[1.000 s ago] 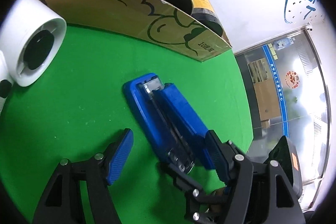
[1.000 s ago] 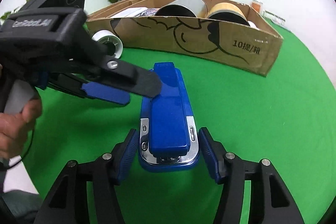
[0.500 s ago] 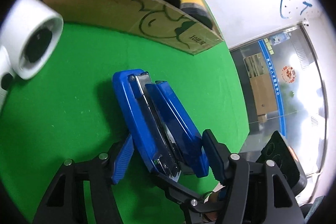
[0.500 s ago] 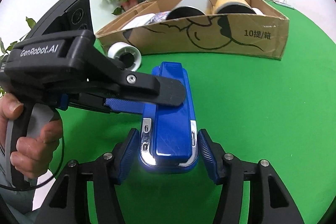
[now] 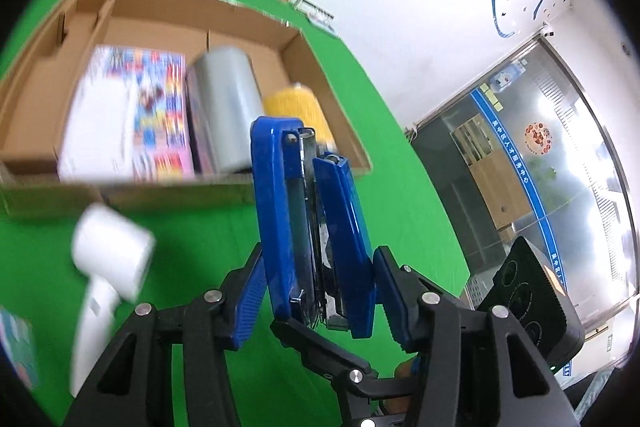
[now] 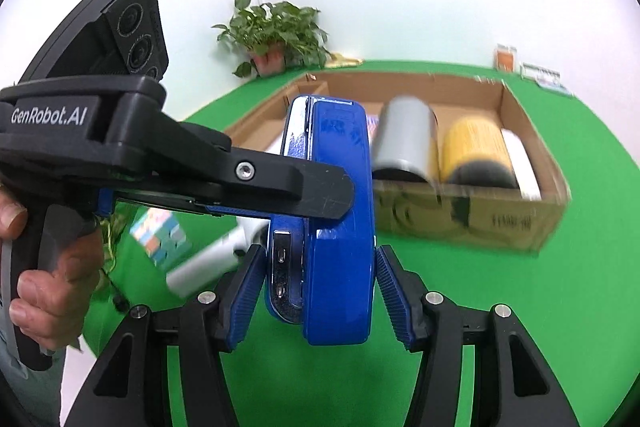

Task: Organize rigid objects
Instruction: 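Lift the blue stapler and lower it into the cardboard box, then open the right gripper and withdraw toward the white hair dryer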

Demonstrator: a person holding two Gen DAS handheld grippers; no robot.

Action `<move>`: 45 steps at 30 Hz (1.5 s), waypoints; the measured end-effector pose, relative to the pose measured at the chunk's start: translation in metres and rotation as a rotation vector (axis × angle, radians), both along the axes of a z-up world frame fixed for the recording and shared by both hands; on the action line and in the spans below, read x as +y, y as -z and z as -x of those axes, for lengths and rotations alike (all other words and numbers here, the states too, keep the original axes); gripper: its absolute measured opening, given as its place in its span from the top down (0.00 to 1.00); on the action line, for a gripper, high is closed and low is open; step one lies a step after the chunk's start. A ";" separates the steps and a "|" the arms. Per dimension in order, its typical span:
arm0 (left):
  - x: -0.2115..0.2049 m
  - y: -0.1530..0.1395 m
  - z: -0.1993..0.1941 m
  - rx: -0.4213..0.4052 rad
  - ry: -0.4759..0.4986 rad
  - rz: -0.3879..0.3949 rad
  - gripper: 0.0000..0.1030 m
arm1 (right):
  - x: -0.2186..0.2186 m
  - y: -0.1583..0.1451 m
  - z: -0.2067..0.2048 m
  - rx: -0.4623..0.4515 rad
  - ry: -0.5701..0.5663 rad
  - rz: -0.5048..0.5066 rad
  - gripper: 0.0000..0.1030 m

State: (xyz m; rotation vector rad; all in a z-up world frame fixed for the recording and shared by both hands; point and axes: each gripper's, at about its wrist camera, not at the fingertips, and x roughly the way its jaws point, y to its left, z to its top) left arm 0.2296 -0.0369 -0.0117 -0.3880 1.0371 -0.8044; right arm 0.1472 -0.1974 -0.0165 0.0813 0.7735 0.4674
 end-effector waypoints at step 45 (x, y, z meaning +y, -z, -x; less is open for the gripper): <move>0.031 0.051 -0.150 0.220 -0.039 -0.102 0.53 | 0.029 -0.002 -0.087 0.116 0.121 0.030 0.40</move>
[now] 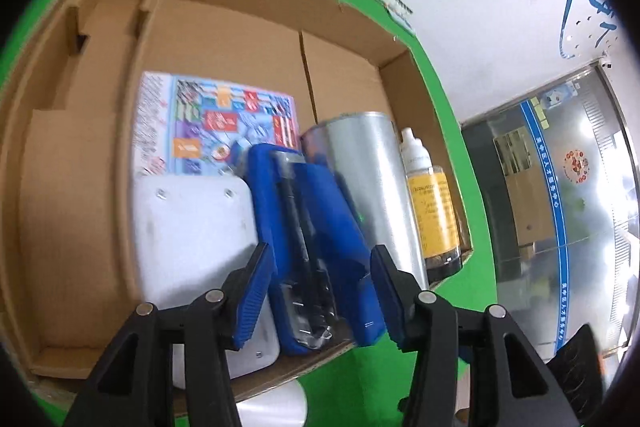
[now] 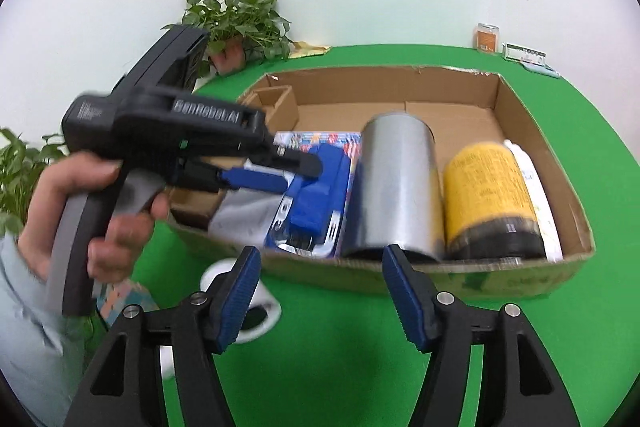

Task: Organize rigid objects
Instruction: 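Open the right gripper and withdraw toward the white hair dryer, then grasp the white hair dryer by its handle with the right gripper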

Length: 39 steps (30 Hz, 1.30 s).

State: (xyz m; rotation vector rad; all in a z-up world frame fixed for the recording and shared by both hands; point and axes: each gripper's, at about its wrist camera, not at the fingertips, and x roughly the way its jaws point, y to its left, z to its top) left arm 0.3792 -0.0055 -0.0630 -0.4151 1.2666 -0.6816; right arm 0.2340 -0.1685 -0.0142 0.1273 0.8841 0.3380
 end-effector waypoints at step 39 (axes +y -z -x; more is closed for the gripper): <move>0.011 0.027 0.204 -0.148 -0.067 -0.343 0.50 | -0.034 0.012 0.108 -0.109 -0.019 0.025 0.01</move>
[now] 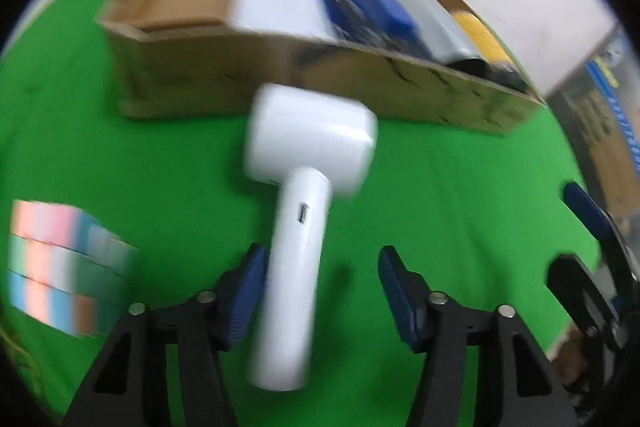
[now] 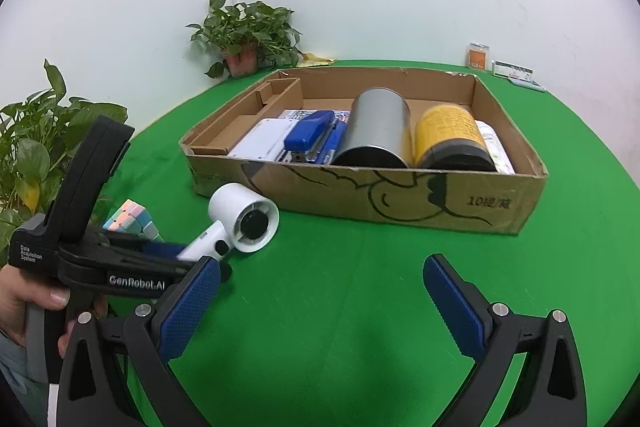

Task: Organize rigid objects
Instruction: 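Grasp the white hair dryer by its handle with the right gripper, then carry the hair dryer over the box and lower it beside the stapler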

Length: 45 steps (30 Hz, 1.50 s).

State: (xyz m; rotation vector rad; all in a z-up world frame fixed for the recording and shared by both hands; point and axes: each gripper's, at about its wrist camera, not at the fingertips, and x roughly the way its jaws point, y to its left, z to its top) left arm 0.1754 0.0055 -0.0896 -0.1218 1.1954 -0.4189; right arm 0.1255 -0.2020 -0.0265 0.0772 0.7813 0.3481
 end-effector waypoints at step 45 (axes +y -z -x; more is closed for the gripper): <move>-0.025 -0.039 -0.007 -0.049 0.004 0.313 0.66 | 0.072 0.036 0.007 0.019 -0.072 0.081 0.79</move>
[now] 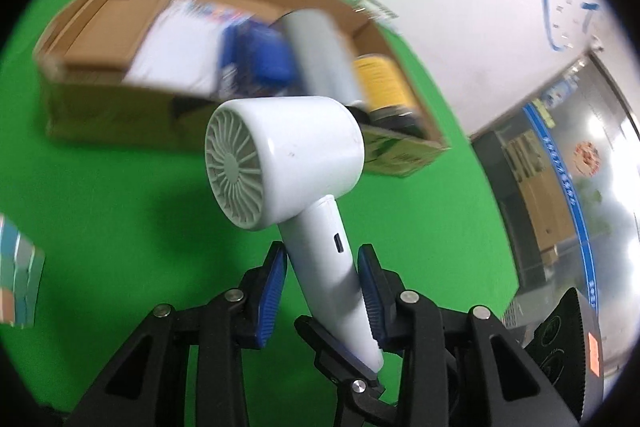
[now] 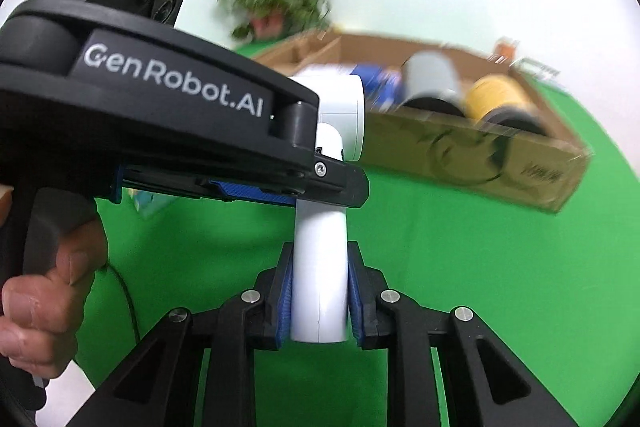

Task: Organize rigid objects
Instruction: 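Carry the hair dryer over the box and lower it beside the stapler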

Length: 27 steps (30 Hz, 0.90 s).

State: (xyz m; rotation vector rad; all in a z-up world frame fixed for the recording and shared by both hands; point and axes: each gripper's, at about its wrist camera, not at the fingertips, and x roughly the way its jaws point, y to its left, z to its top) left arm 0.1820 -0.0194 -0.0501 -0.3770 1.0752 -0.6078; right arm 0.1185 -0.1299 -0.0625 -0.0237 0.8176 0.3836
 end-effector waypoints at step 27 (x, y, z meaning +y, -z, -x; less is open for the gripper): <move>-0.019 -0.028 -0.125 -0.020 0.078 0.031 0.66 | -0.041 -0.036 -0.140 0.033 0.172 -0.044 0.79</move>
